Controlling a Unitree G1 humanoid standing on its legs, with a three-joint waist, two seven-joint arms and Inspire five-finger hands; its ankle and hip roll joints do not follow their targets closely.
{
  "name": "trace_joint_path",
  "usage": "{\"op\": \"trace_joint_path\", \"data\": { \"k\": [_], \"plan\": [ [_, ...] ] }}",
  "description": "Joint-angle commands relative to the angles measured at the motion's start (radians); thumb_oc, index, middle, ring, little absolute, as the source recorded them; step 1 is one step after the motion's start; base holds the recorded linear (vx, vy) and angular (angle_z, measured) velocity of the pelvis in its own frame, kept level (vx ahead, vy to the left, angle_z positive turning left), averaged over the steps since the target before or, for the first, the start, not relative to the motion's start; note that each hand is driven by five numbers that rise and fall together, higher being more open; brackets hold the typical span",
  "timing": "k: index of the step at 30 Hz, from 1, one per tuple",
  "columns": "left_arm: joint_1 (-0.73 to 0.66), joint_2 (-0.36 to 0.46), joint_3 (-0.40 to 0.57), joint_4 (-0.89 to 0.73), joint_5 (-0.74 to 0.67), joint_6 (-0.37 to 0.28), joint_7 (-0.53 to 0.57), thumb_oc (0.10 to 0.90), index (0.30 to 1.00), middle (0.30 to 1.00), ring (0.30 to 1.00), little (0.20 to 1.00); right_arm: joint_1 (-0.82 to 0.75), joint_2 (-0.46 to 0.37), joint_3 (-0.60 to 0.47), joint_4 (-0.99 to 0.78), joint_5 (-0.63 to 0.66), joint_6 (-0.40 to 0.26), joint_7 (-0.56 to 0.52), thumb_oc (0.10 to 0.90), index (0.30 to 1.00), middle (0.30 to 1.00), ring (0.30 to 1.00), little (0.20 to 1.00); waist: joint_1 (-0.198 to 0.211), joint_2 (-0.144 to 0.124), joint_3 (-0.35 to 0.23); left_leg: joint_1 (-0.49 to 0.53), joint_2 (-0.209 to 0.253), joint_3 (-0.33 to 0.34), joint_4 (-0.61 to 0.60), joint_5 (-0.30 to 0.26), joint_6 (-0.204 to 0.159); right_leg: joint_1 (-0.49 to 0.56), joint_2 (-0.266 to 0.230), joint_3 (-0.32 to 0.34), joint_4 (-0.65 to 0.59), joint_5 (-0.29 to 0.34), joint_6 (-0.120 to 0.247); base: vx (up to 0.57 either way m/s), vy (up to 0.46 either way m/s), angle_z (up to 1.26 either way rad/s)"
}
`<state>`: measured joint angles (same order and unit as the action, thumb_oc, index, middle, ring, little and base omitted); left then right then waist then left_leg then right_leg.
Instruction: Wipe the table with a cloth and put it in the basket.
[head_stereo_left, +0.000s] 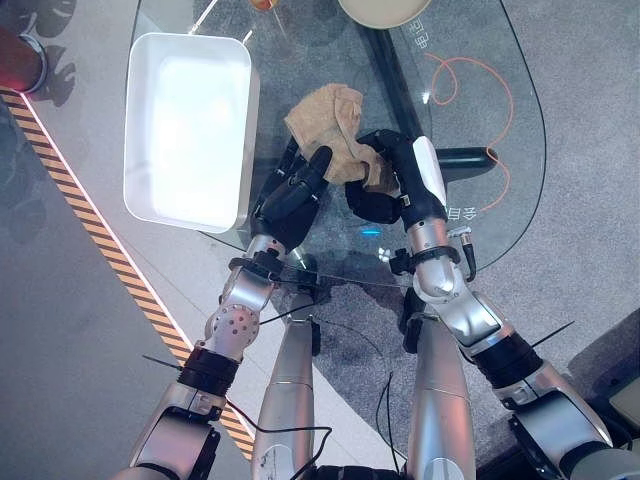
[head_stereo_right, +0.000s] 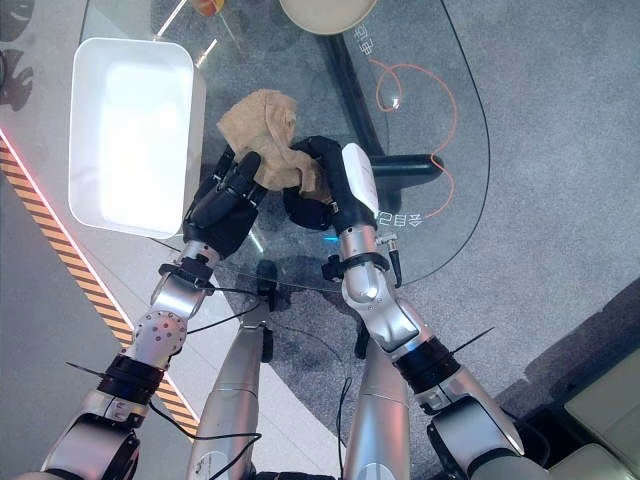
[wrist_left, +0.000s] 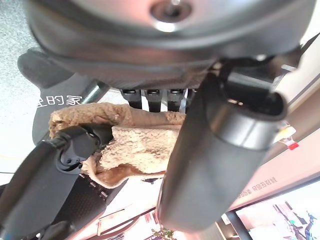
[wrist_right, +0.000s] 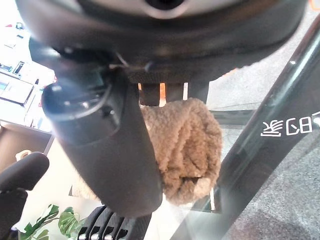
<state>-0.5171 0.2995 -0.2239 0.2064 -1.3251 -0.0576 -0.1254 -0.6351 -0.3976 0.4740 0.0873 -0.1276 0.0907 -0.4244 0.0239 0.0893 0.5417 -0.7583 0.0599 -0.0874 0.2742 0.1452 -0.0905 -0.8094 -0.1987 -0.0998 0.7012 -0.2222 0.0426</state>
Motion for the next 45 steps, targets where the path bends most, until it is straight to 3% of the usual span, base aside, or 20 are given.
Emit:
{"op": "trace_joint_path", "data": {
  "k": [1,14,15,16,17,18,45],
  "plan": [
    [-0.106,-0.016,0.006,-0.195,-0.006,-0.055,-0.137,0.8,0.9,0.9,0.9,0.9,-0.126,0.05,0.047,-0.175,-0.034,-0.095,0.022,0.1,0.3,0.3,0.3,0.2,0.002,-0.015,-0.022,0.031,-0.092,0.105,0.121,-0.16,0.114,0.048,0.058,-0.002,-0.219,0.176,-0.012,0.0,0.0,0.0],
    [-0.114,-0.016,0.001,-0.203,0.01,-0.05,-0.149,0.8,0.9,0.9,0.9,0.9,-0.146,0.041,0.075,-0.165,-0.073,-0.067,0.062,0.1,0.3,0.3,0.3,0.2,0.006,-0.014,-0.022,0.031,-0.095,0.101,0.121,-0.159,0.115,0.045,0.059,-0.003,-0.215,0.176,-0.013,0.0,0.0,0.0],
    [-0.115,-0.019,0.001,-0.203,0.013,-0.052,-0.152,0.745,0.853,0.853,0.853,0.845,-0.147,0.043,0.077,-0.164,-0.081,-0.065,0.062,0.1,0.3,0.3,0.3,0.2,0.006,-0.014,-0.022,0.031,-0.095,0.101,0.121,-0.159,0.115,0.046,0.058,-0.004,-0.216,0.176,-0.013,0.0,0.0,0.0],
    [-0.115,-0.02,0.001,-0.203,0.018,-0.057,-0.153,0.245,0.425,0.425,0.425,0.345,-0.148,0.044,0.078,-0.163,-0.083,-0.065,0.066,0.1,0.3,0.3,0.3,0.2,0.007,-0.014,-0.022,0.032,-0.095,0.101,0.12,-0.159,0.115,0.046,0.058,-0.004,-0.217,0.176,-0.013,0.0,0.0,0.0],
    [-0.115,-0.02,0.001,-0.205,0.02,-0.058,-0.151,0.147,0.34,0.34,0.34,0.247,-0.149,0.043,0.078,-0.164,-0.081,-0.064,0.067,0.1,0.3,0.3,0.3,0.2,0.007,-0.014,-0.022,0.032,-0.095,0.101,0.12,-0.16,0.115,0.047,0.059,-0.004,-0.217,0.176,-0.013,0.0,0.0,0.0],
    [-0.115,-0.02,0.001,-0.207,0.025,-0.06,-0.156,0.1,0.3,0.3,0.3,0.2,-0.15,0.042,0.08,-0.164,-0.083,-0.061,0.071,0.1,0.3,0.3,0.3,0.2,0.007,-0.015,-0.022,0.035,-0.097,0.101,0.12,-0.16,0.115,0.048,0.06,-0.004,-0.216,0.175,-0.014,0.0,0.0,0.0],
    [-0.115,-0.023,0.004,-0.206,0.058,-0.056,-0.159,0.1,0.3,0.3,0.3,0.2,-0.163,0.04,0.09,-0.167,-0.095,-0.053,0.086,0.1,0.3,0.3,0.3,0.2,0.01,-0.015,-0.022,0.038,-0.1,0.097,0.113,-0.158,0.114,0.05,0.058,-0.006,-0.223,0.178,-0.011,0.0,0.0,0.0]
  ]
}}
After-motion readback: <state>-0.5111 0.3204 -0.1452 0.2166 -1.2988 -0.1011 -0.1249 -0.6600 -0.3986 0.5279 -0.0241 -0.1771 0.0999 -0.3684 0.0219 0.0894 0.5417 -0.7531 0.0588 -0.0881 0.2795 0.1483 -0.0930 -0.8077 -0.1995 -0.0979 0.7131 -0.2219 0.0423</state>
